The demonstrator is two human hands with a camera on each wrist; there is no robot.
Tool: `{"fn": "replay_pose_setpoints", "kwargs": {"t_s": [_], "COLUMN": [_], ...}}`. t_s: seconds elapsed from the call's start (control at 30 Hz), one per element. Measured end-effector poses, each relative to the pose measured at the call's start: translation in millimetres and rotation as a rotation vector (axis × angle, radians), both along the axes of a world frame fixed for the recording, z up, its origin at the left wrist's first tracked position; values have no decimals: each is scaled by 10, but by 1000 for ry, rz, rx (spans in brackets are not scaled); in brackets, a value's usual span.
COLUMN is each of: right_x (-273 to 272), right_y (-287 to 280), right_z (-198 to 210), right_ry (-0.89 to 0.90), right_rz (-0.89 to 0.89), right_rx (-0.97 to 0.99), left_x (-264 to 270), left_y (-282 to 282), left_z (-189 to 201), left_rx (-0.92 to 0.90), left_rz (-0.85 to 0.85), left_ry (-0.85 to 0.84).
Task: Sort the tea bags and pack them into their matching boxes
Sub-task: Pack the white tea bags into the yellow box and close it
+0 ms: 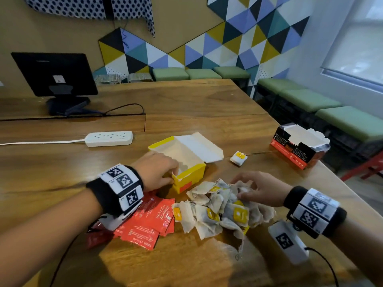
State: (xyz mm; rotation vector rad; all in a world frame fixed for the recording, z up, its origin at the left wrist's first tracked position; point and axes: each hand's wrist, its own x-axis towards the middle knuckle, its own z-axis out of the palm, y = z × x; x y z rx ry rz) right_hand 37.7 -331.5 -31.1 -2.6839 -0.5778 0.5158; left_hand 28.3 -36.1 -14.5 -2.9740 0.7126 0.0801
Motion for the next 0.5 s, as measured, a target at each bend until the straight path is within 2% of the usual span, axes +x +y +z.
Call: {"fn": "replay_pose_setpoints", "kwargs": {"t_s": [0.13, 0.33, 0.5], "right_x": [40, 182, 478], "right_y": [24, 49, 92], "right_z": [-6, 67, 129], "right_ry": [8, 17, -139], "right_rz": [-5, -27, -97], "right_rx": [-4, -4, -143], "left_x": [170, 422, 446], "left_y": [-163, -322, -417], "left_z": [-36, -51, -49], "left_rx": [21, -136, -200], "left_rz": [25, 48, 89], "left_ry": [-22, 65, 0]}}
